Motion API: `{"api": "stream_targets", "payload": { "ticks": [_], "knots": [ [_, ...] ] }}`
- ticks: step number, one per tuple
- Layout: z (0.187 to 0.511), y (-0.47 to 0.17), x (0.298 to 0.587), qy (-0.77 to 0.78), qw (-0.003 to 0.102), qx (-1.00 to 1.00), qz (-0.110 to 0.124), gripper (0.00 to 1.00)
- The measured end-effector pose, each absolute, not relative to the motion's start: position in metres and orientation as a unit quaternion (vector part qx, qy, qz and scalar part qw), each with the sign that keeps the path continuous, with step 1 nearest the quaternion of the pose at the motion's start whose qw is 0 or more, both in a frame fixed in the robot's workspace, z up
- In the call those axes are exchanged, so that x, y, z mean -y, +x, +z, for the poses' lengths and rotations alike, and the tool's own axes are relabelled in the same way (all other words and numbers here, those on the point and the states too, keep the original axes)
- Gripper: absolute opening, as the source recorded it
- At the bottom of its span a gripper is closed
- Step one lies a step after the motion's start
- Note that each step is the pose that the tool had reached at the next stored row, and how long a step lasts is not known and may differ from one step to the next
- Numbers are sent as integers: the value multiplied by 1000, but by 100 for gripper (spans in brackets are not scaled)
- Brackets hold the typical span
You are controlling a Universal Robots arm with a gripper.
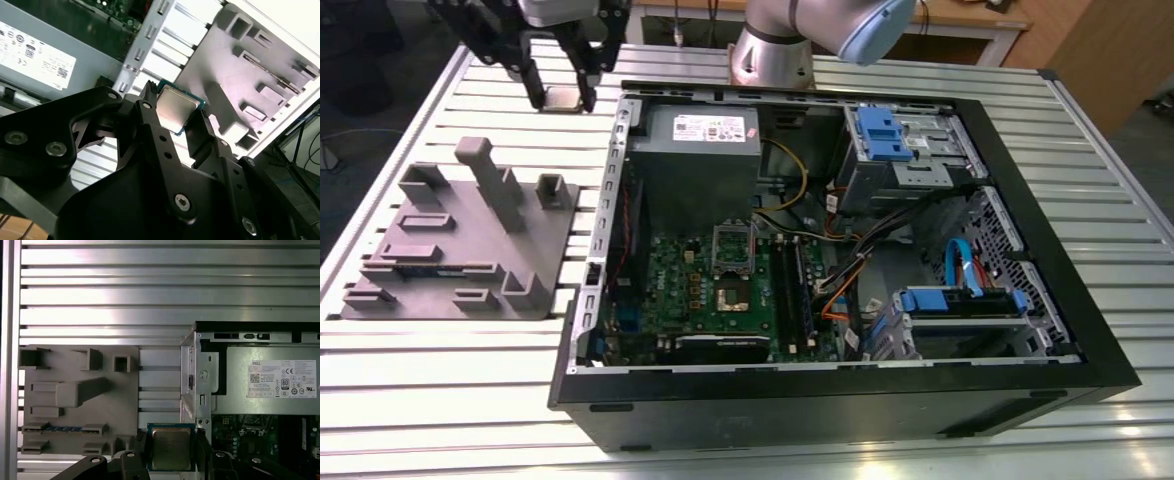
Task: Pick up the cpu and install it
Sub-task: 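Pick up the cpu and move it towards the insertion slot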
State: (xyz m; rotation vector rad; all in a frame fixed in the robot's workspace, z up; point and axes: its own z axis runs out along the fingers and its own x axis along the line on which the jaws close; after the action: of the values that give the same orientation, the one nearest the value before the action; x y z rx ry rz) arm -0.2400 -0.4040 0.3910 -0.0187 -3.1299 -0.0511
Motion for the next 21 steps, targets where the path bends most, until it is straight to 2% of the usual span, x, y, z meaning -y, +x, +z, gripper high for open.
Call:
{"api": "stream_targets", "payload": {
  "ticks": [21],
  "knots": [
    [391,-180,414,-6,6,1000,-16,47]
  ]
}}
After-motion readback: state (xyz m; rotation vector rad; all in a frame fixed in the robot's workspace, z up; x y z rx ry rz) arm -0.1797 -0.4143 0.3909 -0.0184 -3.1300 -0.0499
